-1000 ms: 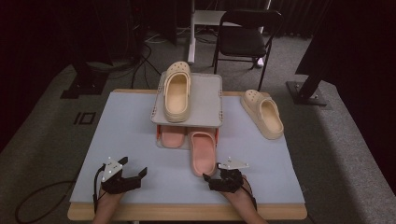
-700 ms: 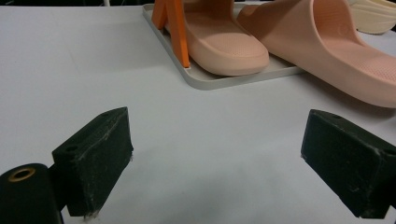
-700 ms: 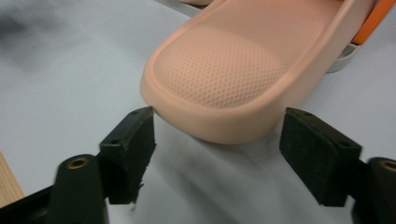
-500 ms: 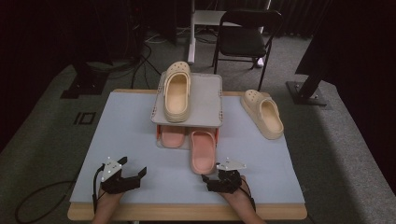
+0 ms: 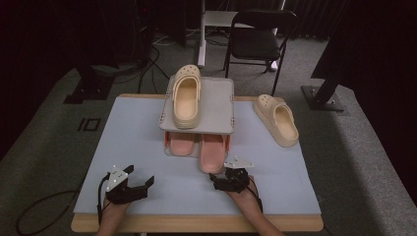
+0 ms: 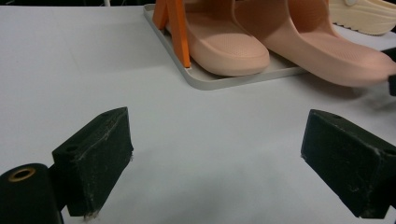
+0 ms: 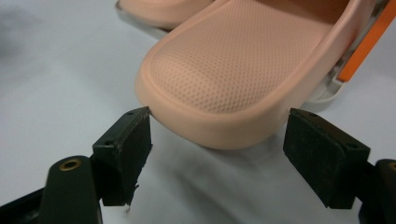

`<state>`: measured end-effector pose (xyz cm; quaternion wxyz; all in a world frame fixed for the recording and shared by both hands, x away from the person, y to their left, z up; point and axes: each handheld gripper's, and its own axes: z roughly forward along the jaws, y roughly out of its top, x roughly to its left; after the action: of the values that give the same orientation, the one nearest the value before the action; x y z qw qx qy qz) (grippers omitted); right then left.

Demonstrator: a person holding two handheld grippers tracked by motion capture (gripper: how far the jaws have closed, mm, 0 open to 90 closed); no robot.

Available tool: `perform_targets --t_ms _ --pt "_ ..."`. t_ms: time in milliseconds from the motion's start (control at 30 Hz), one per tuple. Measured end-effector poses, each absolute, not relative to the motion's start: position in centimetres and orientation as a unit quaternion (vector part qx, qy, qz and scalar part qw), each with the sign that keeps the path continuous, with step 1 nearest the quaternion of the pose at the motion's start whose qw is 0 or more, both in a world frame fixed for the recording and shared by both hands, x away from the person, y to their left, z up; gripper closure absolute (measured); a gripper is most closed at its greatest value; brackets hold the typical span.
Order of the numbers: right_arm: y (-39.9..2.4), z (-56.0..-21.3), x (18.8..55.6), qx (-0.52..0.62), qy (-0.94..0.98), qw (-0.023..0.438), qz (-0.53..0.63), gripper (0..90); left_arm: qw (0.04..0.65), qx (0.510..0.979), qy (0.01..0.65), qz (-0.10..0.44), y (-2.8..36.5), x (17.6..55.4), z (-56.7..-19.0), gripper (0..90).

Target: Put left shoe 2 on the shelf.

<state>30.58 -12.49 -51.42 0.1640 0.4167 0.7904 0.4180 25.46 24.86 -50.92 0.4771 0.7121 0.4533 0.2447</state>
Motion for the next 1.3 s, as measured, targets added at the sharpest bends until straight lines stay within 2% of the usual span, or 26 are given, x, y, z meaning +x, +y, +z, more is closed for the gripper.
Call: perform_targets --t_ms 867,1300 --pt "-10.8 -51.5 35.3 0.481 0.756 0.194 0.400 23.8 0.476 0.714 0.451 0.244 24.9 25.5 -51.0 8.7" --pt "-11.9 -50.7 34.1 0.455 0.760 0.168 0.432 22.1 0.476 0.715 0.451 0.244 24.8 25.6 -51.0 8.7"
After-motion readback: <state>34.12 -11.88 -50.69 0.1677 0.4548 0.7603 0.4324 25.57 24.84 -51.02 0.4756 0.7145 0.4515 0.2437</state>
